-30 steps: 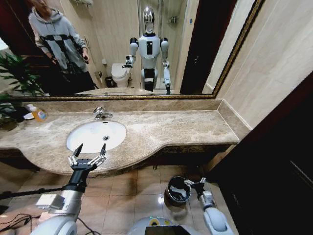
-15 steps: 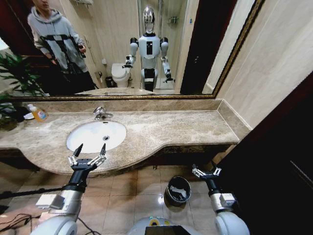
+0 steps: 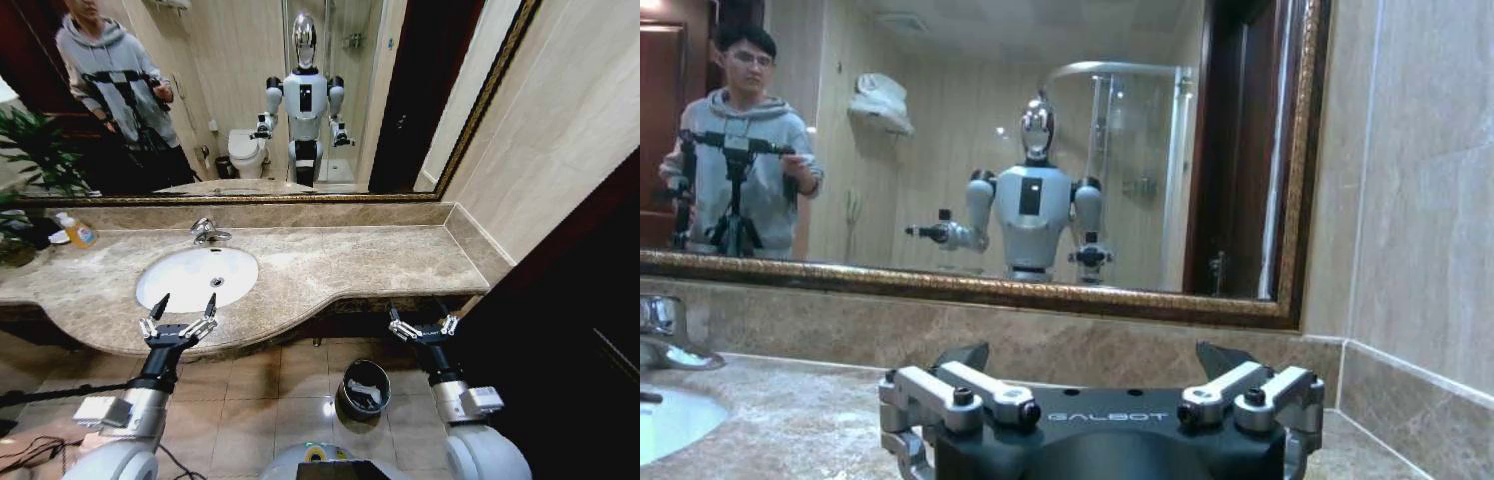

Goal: Pick up the trash from the sink and place it in the trash bin.

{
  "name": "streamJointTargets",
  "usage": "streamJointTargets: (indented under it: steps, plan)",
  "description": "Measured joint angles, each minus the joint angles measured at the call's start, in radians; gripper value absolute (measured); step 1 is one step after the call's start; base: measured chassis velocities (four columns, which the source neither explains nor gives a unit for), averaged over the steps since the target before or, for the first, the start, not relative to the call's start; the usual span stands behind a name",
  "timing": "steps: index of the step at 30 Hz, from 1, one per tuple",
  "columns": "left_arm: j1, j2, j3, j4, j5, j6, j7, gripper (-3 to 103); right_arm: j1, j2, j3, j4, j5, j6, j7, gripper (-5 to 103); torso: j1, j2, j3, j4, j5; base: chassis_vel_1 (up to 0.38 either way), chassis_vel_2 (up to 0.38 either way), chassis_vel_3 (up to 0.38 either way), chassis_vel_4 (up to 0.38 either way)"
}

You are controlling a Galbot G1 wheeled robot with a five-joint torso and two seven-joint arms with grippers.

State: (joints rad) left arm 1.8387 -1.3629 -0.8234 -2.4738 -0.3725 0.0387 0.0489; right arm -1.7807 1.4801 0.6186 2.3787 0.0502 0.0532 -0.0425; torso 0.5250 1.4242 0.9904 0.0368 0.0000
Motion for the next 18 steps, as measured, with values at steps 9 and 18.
streamJointTargets:
  steps: [9,18]
  plan:
    - [0.0,0.0,0.0,0.0,0.0,0.0,0.0,100,0.001,0.001,-0.001,-0.001,-0.01,-0.024,0.001,100,0.0,0.0,0.0,0.0,0.0,0.0,0.0,0.0,0.0]
    - [0.0,0.0,0.0,0.0,0.0,0.0,0.0,100,0.002,0.001,-0.001,-0.005,-0.01,-0.024,0.002,100,0.0,0.0,0.0,0.0,0.0,0.0,0.0,0.0,0.0]
